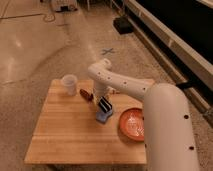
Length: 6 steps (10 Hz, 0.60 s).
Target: Place the eraser on the white sponge
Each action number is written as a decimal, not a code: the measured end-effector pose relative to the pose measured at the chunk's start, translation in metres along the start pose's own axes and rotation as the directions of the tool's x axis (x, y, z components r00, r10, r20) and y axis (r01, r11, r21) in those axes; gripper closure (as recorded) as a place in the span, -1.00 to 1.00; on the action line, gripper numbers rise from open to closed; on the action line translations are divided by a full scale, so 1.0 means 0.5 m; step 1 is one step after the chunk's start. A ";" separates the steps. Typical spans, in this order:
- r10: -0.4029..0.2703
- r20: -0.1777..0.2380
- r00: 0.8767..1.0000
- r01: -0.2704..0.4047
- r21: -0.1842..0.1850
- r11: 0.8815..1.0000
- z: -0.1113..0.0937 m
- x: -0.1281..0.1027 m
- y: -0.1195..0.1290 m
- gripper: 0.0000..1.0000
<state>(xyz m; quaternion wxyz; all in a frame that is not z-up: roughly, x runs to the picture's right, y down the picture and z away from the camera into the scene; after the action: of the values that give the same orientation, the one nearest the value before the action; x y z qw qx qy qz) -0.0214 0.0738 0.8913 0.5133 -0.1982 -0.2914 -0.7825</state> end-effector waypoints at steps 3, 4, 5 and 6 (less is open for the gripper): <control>-0.026 -0.004 1.000 0.026 -0.008 1.000 -0.003 -0.010 -0.005 -0.12; -0.037 -0.005 0.999 0.037 -0.010 0.999 -0.005 -0.014 -0.009 -0.33; -0.045 -0.006 0.999 0.045 -0.011 0.999 -0.008 -0.018 -0.012 -0.51; -0.052 -0.006 0.999 0.052 -0.012 0.999 -0.010 -0.022 -0.012 -0.59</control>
<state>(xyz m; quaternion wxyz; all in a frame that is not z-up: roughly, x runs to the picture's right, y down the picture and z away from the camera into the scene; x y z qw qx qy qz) -0.0227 0.0800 0.8794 0.4926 -0.1910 -0.2900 -0.7980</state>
